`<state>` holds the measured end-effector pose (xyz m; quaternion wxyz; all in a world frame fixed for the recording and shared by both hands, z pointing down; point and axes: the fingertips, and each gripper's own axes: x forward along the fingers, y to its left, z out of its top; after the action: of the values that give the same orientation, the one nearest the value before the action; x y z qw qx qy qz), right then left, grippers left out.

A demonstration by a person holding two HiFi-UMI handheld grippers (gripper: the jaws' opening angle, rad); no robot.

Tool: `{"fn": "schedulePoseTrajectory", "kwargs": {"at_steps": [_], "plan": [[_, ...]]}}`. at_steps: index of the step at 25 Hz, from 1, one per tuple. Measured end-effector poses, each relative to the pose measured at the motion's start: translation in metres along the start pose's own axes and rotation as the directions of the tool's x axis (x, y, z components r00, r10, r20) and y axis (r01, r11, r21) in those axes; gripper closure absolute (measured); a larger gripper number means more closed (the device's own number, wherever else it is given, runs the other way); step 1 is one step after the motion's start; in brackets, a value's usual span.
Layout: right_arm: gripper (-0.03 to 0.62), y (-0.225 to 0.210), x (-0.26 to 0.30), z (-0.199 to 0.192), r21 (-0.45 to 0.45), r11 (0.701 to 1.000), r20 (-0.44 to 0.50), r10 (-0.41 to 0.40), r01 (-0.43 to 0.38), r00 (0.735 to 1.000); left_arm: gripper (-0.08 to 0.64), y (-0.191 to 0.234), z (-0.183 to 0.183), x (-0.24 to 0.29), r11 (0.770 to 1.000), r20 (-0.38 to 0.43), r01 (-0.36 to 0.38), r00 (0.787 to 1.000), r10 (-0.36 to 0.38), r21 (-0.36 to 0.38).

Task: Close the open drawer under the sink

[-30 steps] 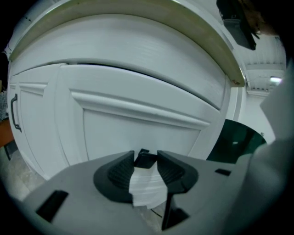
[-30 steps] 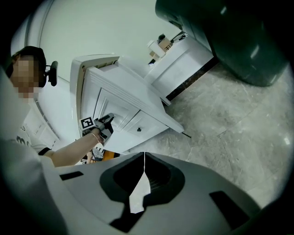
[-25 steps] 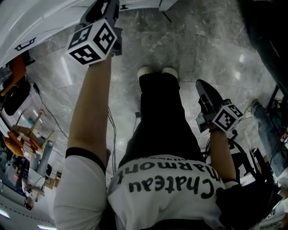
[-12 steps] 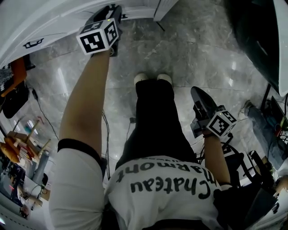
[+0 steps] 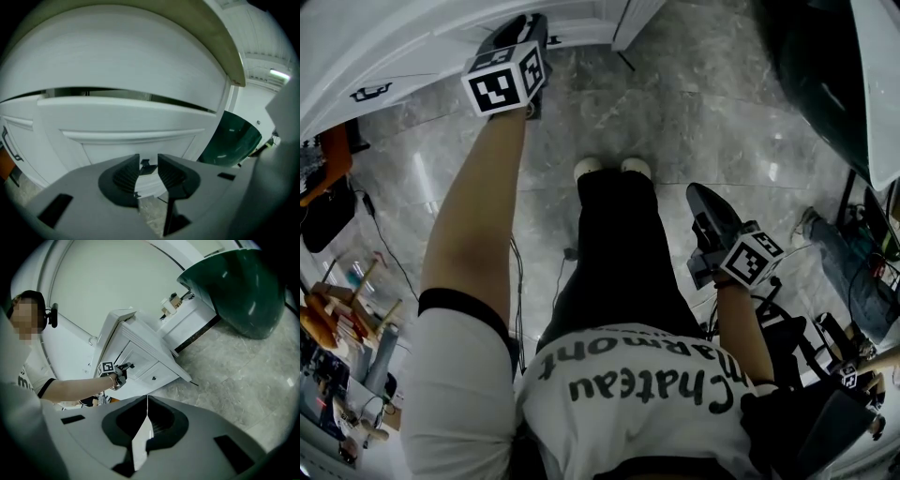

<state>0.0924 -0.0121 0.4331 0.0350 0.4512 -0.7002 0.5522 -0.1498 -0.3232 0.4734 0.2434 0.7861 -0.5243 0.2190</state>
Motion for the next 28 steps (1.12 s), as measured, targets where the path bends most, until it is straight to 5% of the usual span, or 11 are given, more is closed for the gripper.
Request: {"fn": "schedulePoseTrajectory", "kwargs": {"at_steps": [9, 15, 24, 28], "plan": [[0.58, 0.039, 0.004, 0.005, -0.048, 0.997, -0.03, 0.052, -0.054, 0.998, 0.451, -0.004, 0.032, -0.041, 0.999, 0.03, 0.022, 0.999, -0.024, 0.047], [0.58, 0.095, -0.005, 0.032, -0.099, 0.987, -0.011, 0.124, -0.124, 0.992, 0.467, -0.031, 0.035, -0.101, 0.99, 0.044, 0.102, 0.993, -0.107, 0.102], [0.58, 0.213, -0.015, 0.102, -0.345, 0.885, -0.033, 0.322, -0.313, 0.946, 0.519, -0.078, 0.039, -0.23, 0.992, 0.097, 0.108, 0.989, -0.114, 0.068], [0.58, 0.254, -0.019, 0.116, -0.436, 0.83, -0.075, 0.351, -0.347, 0.933, 0.519, -0.094, 0.08, -0.267, 0.994, 0.171, 0.089, 0.98, -0.098, 0.057]]}}
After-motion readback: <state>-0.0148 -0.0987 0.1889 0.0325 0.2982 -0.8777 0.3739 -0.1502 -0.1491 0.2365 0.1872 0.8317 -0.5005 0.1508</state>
